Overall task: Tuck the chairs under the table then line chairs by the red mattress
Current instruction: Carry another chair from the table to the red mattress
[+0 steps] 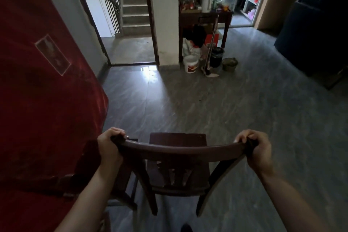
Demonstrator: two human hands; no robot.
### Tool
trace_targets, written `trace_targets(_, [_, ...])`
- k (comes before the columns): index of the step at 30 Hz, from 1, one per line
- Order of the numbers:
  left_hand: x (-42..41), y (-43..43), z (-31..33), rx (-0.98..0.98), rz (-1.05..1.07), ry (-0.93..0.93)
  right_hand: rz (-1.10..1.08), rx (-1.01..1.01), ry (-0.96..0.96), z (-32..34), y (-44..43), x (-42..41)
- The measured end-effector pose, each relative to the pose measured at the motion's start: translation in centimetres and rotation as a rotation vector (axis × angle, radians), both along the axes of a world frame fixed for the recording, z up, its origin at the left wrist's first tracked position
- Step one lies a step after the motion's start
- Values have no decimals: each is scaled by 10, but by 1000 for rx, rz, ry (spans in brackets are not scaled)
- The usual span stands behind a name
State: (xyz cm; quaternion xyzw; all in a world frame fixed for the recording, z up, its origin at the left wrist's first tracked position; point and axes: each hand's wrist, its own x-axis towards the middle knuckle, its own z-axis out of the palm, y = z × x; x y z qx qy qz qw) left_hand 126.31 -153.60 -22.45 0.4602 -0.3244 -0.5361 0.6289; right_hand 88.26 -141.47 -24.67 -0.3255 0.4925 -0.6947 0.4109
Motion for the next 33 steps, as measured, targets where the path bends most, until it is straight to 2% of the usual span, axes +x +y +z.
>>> trace_targets(11, [20, -28, -49, -2, -2, -16, -17, 10, 74, -46, -30, 17])
trace_targets(16, [37, -22, -65, -20, -3, -7, 30, 20, 112, -46, -36, 26])
trace_targets(21, [53, -5, -78, -33, -32, -113, 3, 39, 162, -56, -8, 36])
trace_targets(33, [92, 85, -112, 8, -139, -162, -140, 172, 166, -83, 89, 80])
